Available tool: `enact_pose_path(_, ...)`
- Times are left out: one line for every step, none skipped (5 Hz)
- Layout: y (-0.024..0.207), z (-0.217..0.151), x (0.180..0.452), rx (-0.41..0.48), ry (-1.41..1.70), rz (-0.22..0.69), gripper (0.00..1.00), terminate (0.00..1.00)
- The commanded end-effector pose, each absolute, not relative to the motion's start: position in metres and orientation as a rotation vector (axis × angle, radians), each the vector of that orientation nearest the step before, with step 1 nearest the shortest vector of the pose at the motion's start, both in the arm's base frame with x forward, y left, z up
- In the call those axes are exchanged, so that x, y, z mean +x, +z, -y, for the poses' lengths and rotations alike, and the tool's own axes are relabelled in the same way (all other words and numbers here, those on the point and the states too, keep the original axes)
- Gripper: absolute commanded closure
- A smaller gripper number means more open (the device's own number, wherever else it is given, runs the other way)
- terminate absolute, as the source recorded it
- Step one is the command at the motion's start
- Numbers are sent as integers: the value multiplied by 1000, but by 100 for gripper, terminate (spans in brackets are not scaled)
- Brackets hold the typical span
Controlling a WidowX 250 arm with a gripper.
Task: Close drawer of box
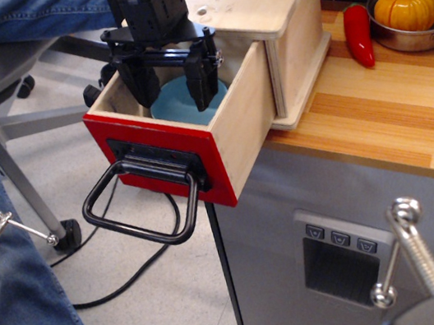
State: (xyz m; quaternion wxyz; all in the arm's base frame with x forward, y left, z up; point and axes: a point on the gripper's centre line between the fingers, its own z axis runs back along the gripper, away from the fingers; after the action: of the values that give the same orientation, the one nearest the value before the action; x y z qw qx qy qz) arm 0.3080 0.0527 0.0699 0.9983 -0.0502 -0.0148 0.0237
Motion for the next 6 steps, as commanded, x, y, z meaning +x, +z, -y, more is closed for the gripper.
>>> enact_pose_path(70,-53,308,-100,47,30,0,0)
enact_pose_path(90,-61,306,-109,29,-31,0,0)
enact_pose_path(118,-64,279,-189,-21,-9,0,0)
enact_pose_path(133,-59,247,-231,-86,3,0,0)
enact_pose_path(130,-48,217,-240,-164,-7,0,0)
enact_pose_path(112,-44,209,-189,-166,6,0,0)
